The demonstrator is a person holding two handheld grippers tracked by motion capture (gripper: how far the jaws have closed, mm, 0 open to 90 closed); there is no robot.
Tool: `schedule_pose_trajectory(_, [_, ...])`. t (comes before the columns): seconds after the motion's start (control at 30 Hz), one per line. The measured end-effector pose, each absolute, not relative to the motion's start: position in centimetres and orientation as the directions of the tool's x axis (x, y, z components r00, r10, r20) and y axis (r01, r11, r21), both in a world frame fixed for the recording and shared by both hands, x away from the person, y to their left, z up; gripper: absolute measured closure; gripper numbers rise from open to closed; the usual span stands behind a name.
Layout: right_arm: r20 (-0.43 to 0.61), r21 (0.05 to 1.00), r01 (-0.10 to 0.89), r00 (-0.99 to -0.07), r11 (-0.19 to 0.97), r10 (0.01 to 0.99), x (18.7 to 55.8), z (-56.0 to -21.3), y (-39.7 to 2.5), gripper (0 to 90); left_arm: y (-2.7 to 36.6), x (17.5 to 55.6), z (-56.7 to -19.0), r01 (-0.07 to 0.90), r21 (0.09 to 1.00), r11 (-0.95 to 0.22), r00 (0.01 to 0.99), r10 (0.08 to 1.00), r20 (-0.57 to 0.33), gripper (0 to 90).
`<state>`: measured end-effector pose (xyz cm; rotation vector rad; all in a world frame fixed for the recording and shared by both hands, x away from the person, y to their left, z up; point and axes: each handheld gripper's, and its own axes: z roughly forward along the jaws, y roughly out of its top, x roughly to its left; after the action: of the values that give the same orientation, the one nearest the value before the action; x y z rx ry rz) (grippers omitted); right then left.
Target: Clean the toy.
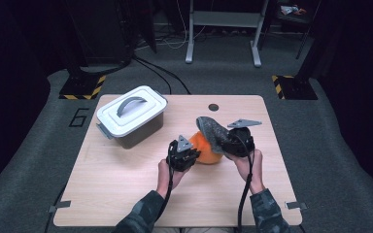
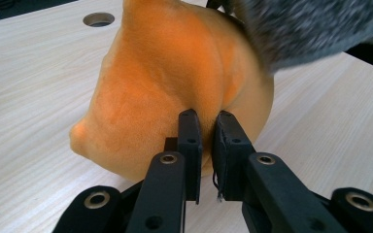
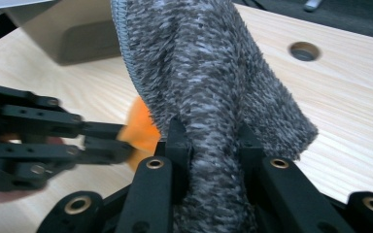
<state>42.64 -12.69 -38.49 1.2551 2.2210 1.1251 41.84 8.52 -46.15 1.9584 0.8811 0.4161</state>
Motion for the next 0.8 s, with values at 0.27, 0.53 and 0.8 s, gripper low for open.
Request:
schedule_pose_trajectory(0.27, [0.053, 0.725, 0.593, -0.554, 0.349, 0.831, 44.2, -40.9, -9.9, 59.5, 8.4, 41.8, -46.5, 0.392, 0.856, -0.338, 0.688, 0.725, -0.029, 82.7])
schedule_pose_trajectory(0.53, [0.038, 0.755, 0.573, -0.525, 0.320, 0.850, 44.9, -41.7, -9.8, 51.9, 8.0, 41.8, -46.6, 0.374, 0.853, -0.364, 0.696, 0.718, 0.002, 83.1])
schedule_pose_trajectory(0.8, [0.049, 0.769, 0.568, -0.510, 0.294, 0.859, 45.1, -42.2, -11.0, 72.5, 8.2, 41.9, -46.7, 0.383, 0.851, -0.360, 0.694, 0.720, -0.007, 83.2])
